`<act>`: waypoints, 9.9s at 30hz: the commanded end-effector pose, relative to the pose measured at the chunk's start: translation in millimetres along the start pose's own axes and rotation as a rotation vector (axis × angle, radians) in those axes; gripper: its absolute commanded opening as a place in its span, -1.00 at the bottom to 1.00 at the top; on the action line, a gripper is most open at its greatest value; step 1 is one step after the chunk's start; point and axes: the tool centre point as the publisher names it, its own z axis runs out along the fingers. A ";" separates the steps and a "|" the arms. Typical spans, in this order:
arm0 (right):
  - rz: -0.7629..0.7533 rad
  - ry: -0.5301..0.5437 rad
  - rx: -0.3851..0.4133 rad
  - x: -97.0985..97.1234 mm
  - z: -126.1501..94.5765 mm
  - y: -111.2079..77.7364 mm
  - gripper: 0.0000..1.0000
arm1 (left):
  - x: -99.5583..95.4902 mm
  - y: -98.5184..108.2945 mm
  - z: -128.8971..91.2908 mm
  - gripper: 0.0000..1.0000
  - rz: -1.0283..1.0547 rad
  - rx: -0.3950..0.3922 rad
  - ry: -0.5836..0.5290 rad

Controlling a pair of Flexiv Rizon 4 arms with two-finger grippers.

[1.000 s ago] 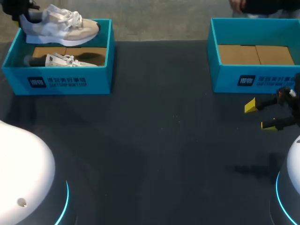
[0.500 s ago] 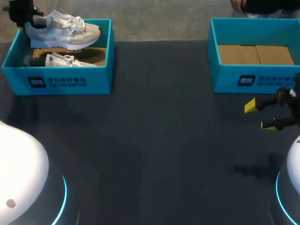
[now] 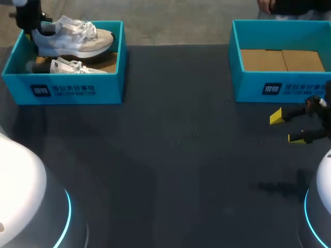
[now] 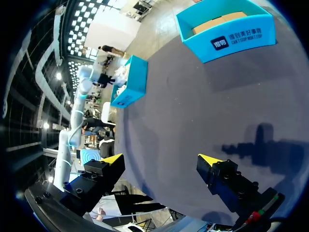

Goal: Take the shoe out of the shoebox, open the shoe tongue, remove and reinsert the insole, then place the shoe into the shoebox

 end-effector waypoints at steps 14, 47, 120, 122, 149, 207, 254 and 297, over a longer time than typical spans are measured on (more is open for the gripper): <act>0.002 -0.004 -0.175 0.8 -5.3 -10.8 1.00 | -14.4 11.3 39.2 -1.00 -0.001 0.021 0.010; 0.002 -0.004 -0.175 0.8 -5.3 -10.8 1.00 | -31.0 -8.9 49.5 0.29 0.083 0.068 -0.020; 0.002 -0.004 -0.175 0.8 -5.3 -10.8 1.00 | 22.9 -76.8 -103.7 1.00 0.102 0.128 -0.193; 0.002 -0.004 -0.175 0.8 -5.3 -10.8 1.00 | 25.3 -84.0 -103.0 1.00 0.107 0.124 -0.190; 0.002 -0.004 -0.175 0.8 -5.3 -10.8 1.00 | 14.9 -138.2 -75.7 0.87 0.108 0.070 -0.213; 0.002 -0.004 -0.175 0.8 -5.3 -10.8 1.00 | -10.4 -136.0 23.0 -0.04 0.180 0.101 -0.224; 0.002 -0.004 -0.175 0.8 -5.3 -10.8 1.00 | -3.1 -135.1 21.0 -1.00 0.282 0.050 -0.180; 0.002 -0.004 -0.175 0.8 -5.3 -10.8 1.00 | 24.8 -123.2 -108.3 -1.00 0.084 0.128 -0.072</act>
